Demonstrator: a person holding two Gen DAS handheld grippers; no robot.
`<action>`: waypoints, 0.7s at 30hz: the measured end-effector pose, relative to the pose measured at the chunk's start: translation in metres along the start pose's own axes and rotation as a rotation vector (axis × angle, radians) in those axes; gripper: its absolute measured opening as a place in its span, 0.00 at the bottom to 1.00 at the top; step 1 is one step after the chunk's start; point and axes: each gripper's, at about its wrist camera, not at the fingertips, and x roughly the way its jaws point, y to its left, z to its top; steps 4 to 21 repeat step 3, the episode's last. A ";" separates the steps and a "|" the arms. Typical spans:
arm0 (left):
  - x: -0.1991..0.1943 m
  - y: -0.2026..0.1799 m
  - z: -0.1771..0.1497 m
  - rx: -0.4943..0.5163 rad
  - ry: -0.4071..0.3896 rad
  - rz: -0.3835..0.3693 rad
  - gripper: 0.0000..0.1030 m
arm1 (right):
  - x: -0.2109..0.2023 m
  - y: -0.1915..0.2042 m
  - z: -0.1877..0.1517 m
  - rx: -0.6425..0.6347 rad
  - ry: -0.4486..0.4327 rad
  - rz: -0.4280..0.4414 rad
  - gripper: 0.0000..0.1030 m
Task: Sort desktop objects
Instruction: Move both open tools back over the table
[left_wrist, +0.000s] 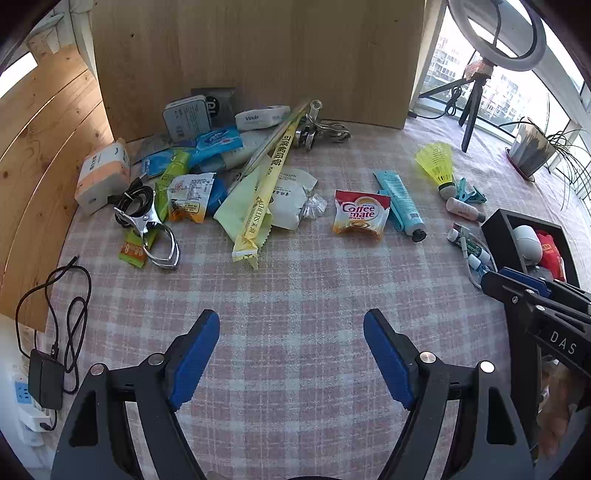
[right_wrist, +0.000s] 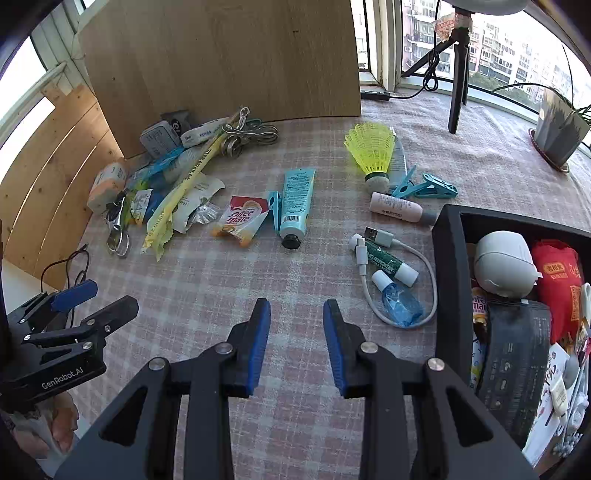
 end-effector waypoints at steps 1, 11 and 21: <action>0.001 0.000 0.001 0.004 0.001 0.002 0.77 | 0.001 0.000 0.000 0.001 0.002 -0.001 0.28; 0.003 0.000 0.001 0.002 0.007 -0.008 0.77 | 0.003 -0.001 -0.001 0.005 0.004 -0.003 0.28; 0.003 0.000 0.001 0.002 0.007 -0.008 0.77 | 0.003 -0.001 -0.001 0.005 0.004 -0.003 0.28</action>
